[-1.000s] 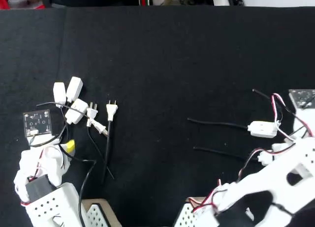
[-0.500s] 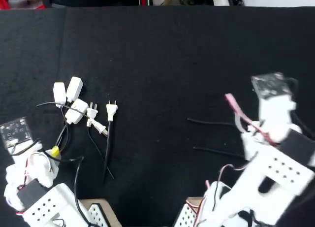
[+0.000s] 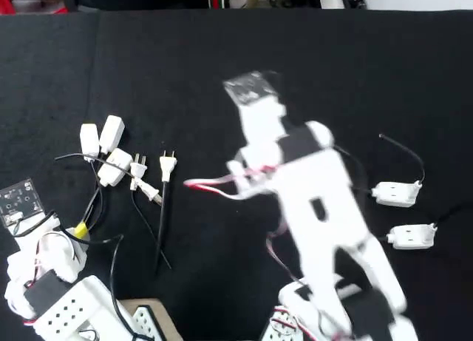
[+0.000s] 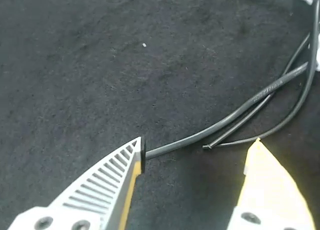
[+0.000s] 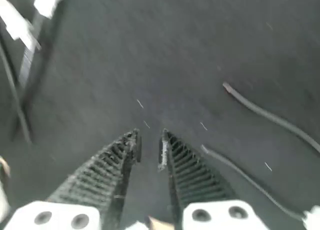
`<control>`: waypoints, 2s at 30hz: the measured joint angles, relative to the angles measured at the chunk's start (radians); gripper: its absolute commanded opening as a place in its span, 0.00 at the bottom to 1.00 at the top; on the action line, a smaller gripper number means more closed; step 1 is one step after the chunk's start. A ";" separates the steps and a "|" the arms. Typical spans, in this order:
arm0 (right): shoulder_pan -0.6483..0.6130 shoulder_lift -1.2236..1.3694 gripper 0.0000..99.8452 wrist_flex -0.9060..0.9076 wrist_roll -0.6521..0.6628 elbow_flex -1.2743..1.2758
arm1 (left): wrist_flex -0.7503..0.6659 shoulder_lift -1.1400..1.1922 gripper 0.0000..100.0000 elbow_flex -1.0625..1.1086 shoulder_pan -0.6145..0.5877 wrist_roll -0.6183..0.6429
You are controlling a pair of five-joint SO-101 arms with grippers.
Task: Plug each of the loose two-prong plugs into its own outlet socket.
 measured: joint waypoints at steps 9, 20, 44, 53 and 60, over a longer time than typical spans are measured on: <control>-0.196 0.519 0.08 -0.218 -0.321 -0.287 | -0.031 0.000 0.32 0.060 -0.002 -0.098; -0.242 0.862 0.24 -0.315 -0.565 -0.560 | -0.031 0.002 0.32 0.068 -0.002 -0.101; -0.319 1.364 0.03 -0.034 -0.520 -1.188 | -0.031 0.002 0.32 0.068 -0.002 -0.101; -0.265 1.544 0.01 0.209 -0.430 -1.574 | -0.031 0.002 0.32 0.068 -0.002 -0.101; -0.137 1.491 0.01 0.212 -0.341 -1.553 | -0.031 0.003 0.33 -0.008 0.072 -0.086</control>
